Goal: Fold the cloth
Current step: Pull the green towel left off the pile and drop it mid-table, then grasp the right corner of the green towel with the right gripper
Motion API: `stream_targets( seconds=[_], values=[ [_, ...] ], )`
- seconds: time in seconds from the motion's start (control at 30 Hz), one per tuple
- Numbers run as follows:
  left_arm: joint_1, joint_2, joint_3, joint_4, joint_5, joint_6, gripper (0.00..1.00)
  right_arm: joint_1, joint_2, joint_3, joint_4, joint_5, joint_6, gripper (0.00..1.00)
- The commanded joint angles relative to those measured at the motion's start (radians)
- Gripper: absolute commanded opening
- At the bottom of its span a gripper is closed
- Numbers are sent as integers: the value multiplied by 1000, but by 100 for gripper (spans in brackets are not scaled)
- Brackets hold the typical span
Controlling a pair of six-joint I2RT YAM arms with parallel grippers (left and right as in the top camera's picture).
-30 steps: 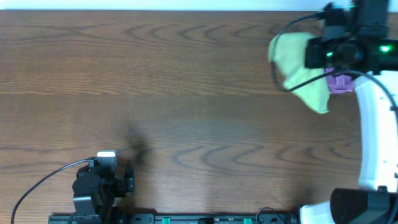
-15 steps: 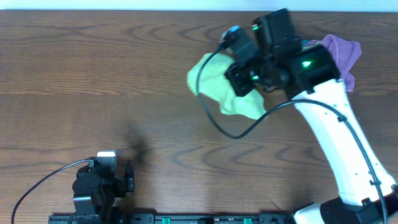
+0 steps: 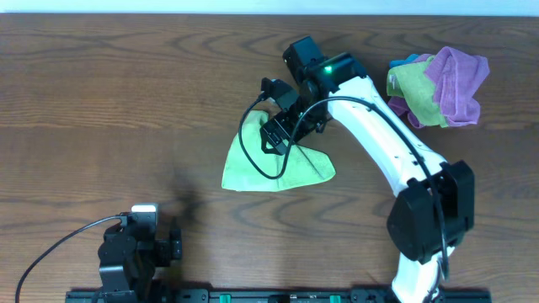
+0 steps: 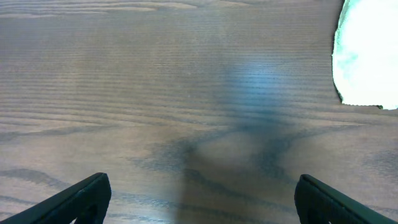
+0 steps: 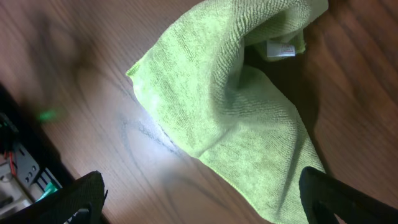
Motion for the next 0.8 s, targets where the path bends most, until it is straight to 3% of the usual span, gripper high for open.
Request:
stream_targets(
  seconds=[0.0,0.47,0.77],
  values=[
    [-3,-6,-31,-35,-28,21,95,-21,-72,12,-3,-42,-13,99],
    [-3,-6,-31,-35,-28,21,95,-252,-98,-29,-175,6,2,99],
    [-3,-6,-31,-35,-28,21,96,-368,-99,-319,-76,-198,-129,99]
  ],
)
